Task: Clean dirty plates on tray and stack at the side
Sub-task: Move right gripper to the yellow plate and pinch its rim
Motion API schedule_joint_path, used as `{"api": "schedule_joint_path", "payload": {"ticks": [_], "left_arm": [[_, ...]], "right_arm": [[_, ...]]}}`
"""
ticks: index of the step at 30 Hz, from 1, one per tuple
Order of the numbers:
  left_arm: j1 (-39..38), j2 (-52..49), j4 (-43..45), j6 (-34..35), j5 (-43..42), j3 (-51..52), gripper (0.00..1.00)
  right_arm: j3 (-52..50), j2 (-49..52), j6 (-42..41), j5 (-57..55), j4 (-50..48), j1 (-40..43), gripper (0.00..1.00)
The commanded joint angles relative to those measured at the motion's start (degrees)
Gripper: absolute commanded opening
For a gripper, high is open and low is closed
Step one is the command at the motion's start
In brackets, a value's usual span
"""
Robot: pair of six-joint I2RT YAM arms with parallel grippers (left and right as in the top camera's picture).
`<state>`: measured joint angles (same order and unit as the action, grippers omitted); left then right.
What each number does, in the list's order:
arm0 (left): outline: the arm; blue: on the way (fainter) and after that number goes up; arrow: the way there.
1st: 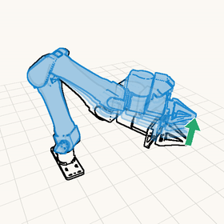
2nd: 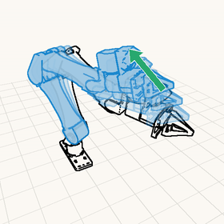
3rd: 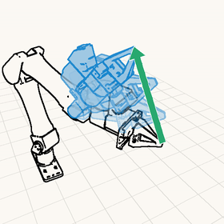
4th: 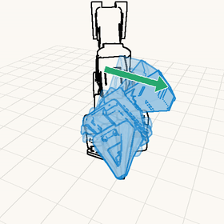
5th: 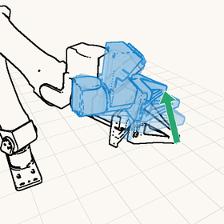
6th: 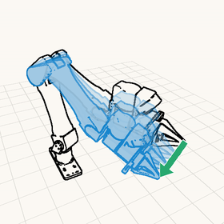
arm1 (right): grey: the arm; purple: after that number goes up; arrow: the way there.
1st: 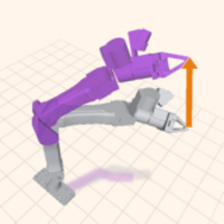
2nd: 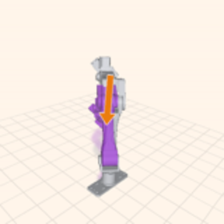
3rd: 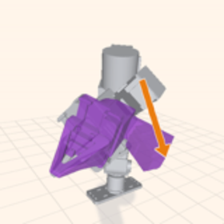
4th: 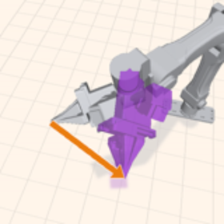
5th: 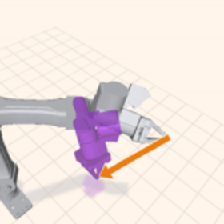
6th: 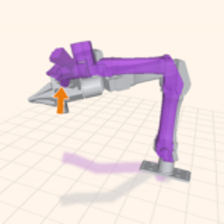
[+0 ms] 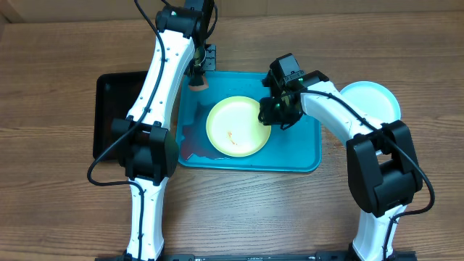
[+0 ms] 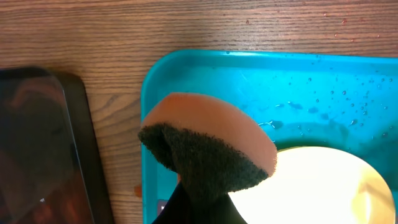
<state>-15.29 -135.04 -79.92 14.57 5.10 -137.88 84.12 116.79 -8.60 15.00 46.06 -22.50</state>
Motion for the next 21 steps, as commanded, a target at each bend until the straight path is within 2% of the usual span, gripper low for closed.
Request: {"api": "schedule_joint_path", "payload": {"ticks": [1, 9, 14, 18, 21], "left_arm": [[-0.31, 0.15, 0.24, -0.37, -0.83, -0.24, 0.04], [-0.50, 0.15, 0.22, -0.42, -0.90, -0.24, 0.04], [-0.52, 0.15, 0.22, -0.42, -0.90, -0.24, 0.04], [-0.50, 0.15, 0.28, -0.42, -0.90, -0.24, 0.04], [-0.50, 0.15, 0.46, -0.42, -0.90, -0.22, 0.04]], "right_arm": [[1.57, 2.10, 4.57, 0.11, -0.85, 0.00, 0.36], [1.51, 3.78, 0.57, -0.94, -1.25, 0.02, 0.19], [1.57, 3.76, -1.42, -2.49, -1.22, 0.02, 0.19], [4.59, 2.71, -1.36, -1.20, 2.62, 0.02, 0.19], [7.98, 0.81, -0.04, -1.73, 5.60, 0.02, 0.23]]}}
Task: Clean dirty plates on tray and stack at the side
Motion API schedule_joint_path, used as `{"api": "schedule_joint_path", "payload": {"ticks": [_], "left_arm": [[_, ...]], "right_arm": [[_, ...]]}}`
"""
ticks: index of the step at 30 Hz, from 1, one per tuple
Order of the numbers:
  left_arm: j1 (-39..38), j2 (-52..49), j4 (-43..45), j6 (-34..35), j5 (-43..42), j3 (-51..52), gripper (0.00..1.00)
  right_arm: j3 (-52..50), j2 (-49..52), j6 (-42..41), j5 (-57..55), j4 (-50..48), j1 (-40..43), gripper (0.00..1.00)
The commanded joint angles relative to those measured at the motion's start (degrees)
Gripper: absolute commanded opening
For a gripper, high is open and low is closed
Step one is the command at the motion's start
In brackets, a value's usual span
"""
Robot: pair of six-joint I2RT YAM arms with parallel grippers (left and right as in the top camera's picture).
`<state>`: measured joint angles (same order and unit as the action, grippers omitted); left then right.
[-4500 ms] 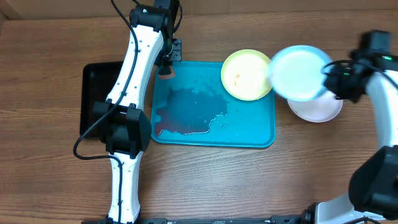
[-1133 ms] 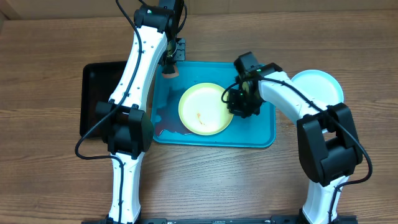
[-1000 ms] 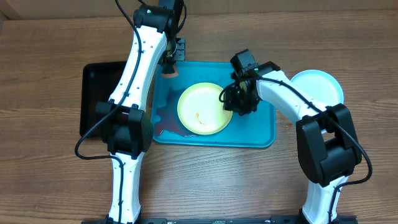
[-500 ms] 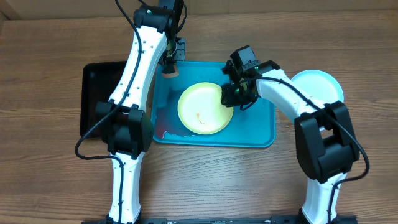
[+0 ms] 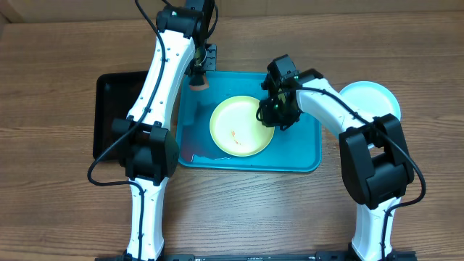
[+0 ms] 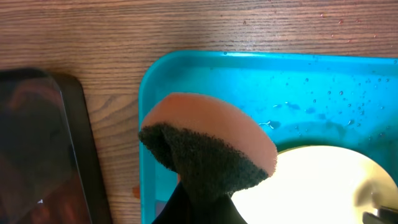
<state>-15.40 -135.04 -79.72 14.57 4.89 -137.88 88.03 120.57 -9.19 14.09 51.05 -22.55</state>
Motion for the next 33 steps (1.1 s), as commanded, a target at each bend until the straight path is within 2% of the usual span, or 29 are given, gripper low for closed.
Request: {"api": "schedule_joint_path", "payload": {"ticks": [1, 4, 8, 21, 29, 33], "left_arm": [[-0.39, 0.15, 0.28, -0.42, -0.68, -0.24, 0.04], [-0.39, 0.15, 0.24, -0.42, -0.68, -0.22, 0.04], [-0.39, 0.15, 0.28, -0.42, -0.68, -0.24, 0.04], [-0.39, 0.15, 0.31, -0.44, -1.53, -0.24, 0.04], [-0.39, 0.15, 0.66, -0.42, -1.81, -0.24, 0.04], [-0.39, 0.15, 0.66, -0.42, -1.86, -0.22, 0.04]], "right_arm": [[5.01, -3.78, 0.63, -1.77, 1.38, 0.07, 0.24], [5.92, -5.31, 0.66, -5.35, 2.05, 0.48, 0.28], [5.53, -4.76, 0.70, -8.15, 2.25, 1.25, 0.28], [4.81, 2.25, 0.61, -3.19, 1.36, 1.46, 0.27], [4.79, 4.68, -2.03, -1.92, 0.70, 1.29, 0.18], [4.79, 6.78, -7.58, -0.90, 0.44, 1.29, 0.12]]}}
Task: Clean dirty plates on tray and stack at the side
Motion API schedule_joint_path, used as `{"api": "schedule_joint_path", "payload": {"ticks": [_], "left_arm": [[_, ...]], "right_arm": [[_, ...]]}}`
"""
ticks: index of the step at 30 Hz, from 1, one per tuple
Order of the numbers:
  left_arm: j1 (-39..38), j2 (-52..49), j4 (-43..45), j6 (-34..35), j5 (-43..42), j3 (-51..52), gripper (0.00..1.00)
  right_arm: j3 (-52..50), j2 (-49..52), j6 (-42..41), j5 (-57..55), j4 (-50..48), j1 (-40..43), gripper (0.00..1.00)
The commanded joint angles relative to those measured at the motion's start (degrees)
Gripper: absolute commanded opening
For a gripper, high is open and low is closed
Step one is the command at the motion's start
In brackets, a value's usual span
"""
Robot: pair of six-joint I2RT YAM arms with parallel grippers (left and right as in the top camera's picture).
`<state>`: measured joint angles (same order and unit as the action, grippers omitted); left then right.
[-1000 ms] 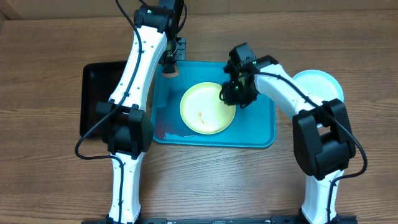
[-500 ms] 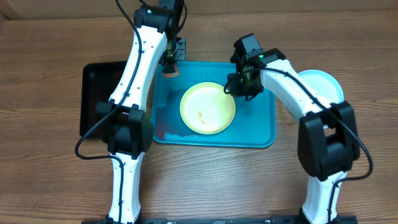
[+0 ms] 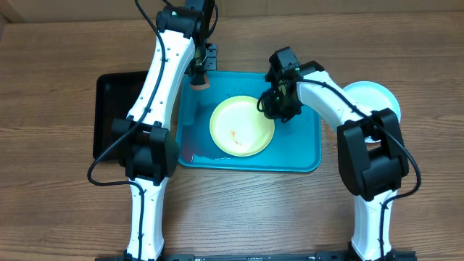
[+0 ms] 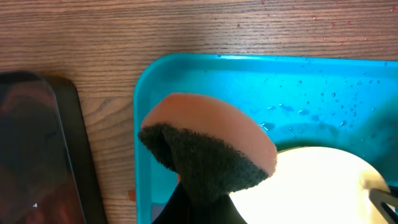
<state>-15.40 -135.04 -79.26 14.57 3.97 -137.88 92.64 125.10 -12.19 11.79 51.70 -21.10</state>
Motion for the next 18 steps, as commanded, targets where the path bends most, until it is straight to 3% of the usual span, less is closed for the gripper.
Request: {"api": "schedule_joint_path", "payload": {"ticks": [1, 4, 9, 18], "left_arm": [[-0.39, 0.15, 0.20, -0.42, -1.03, -0.24, 0.04], [-0.42, 0.15, 0.22, -0.42, -1.07, -0.22, 0.04], [-0.68, 0.13, 0.17, -0.42, -2.47, -0.22, 0.04], [-3.32, -3.41, 0.00, -2.23, -3.08, -0.22, 0.04]], "right_arm": [[0.15, 2.86, -5.92, 1.38, -0.22, -0.15, 0.11], [-0.02, 3.37, -9.46, 1.38, -0.57, -0.15, 0.04], [-0.02, 3.37, -19.34, 0.76, -1.79, -0.15, 0.04], [-0.02, 3.37, -19.10, 0.92, -1.88, -0.24, 0.04]]}}
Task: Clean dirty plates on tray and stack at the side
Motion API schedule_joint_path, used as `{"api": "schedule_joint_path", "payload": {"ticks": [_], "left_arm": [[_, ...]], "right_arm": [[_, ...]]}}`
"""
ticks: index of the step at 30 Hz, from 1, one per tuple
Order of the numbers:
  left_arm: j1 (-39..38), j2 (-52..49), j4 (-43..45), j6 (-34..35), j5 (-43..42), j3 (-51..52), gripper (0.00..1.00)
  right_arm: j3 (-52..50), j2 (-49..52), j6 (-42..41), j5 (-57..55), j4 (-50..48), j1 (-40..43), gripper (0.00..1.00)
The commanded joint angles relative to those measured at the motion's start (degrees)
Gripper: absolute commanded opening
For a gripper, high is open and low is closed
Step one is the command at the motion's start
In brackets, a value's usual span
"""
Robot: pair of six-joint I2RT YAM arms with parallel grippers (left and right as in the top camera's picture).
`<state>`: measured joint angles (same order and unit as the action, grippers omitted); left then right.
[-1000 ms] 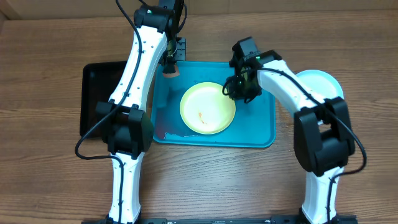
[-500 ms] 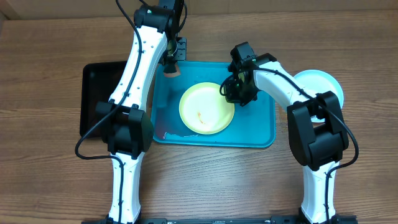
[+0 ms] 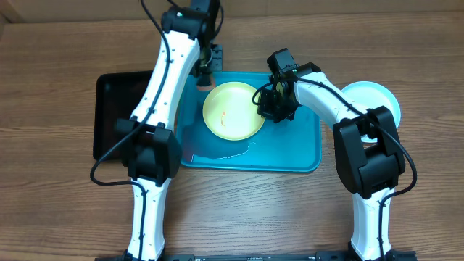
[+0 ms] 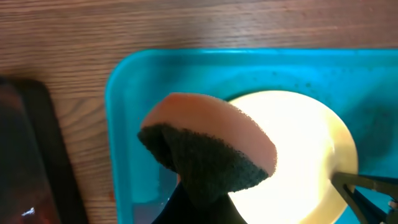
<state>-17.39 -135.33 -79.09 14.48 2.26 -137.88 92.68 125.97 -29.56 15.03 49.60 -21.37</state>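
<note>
A yellow plate (image 3: 232, 110) with a small orange smear lies in the far left part of the teal tray (image 3: 290, 148). My right gripper (image 3: 265, 107) is at the plate's right rim and is shut on the edge; its dark fingertips (image 4: 367, 186) show in the left wrist view. My left gripper (image 3: 206, 71) is shut on an orange sponge with a dark scrub side (image 4: 211, 149). It hangs just over the plate's far left rim (image 4: 292, 137). The sponge hides the left fingers.
A pale blue-white plate (image 3: 371, 98) lies on the table right of the tray. A black tray (image 3: 116, 116) sits to the left. Water pools along the teal tray's near left side (image 3: 217, 152). Both arms cross over the tray's far half.
The yellow plate has shifted from the tray's middle toward its far left, with my right gripper on its rim. The sponge in my left gripper now overlaps the plate.
My left gripper held the sponge over the tray's far left corner throughout. My right gripper stayed at the plate's right rim while the plate sat mid-tray, shifting only slightly. Now the plate lies further left, under the sponge.
</note>
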Motion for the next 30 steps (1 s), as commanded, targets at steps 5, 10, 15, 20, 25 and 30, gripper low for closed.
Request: {"api": "schedule_joint_path", "payload": {"ticks": [5, 10, 15, 20, 25, 30], "left_arm": [[-1.51, -9.16, -0.48, -4.48, -7.48, -0.22, 0.04], [-1.57, -14.34, -2.60, -5.40, -9.40, -0.22, 0.05], [-1.68, -17.99, -5.03, -6.40, -9.29, -0.22, 0.05], [-2.23, -18.43, -6.69, -9.77, -10.36, -0.20, 0.05], [-3.69, -18.43, -11.63, -30.56, -26.10, -0.20, 0.04], [-4.85, -18.43, -10.58, -30.86, -26.25, -0.20, 0.04]], "right_arm": [[-0.07, 2.49, -0.48, -2.25, 0.44, 0.02, 0.04], [-0.07, 2.49, -0.42, -2.29, 0.37, 0.02, 0.04], [-0.07, 2.49, -0.20, -2.32, -0.24, 0.09, 0.04], [-0.07, 2.51, -0.20, -2.32, -0.48, 0.13, 0.04], [-0.07, 2.51, 0.00, -2.32, -0.90, 0.13, 0.04], [-0.07, 2.51, 0.00, -2.29, -1.09, 0.13, 0.04]]}}
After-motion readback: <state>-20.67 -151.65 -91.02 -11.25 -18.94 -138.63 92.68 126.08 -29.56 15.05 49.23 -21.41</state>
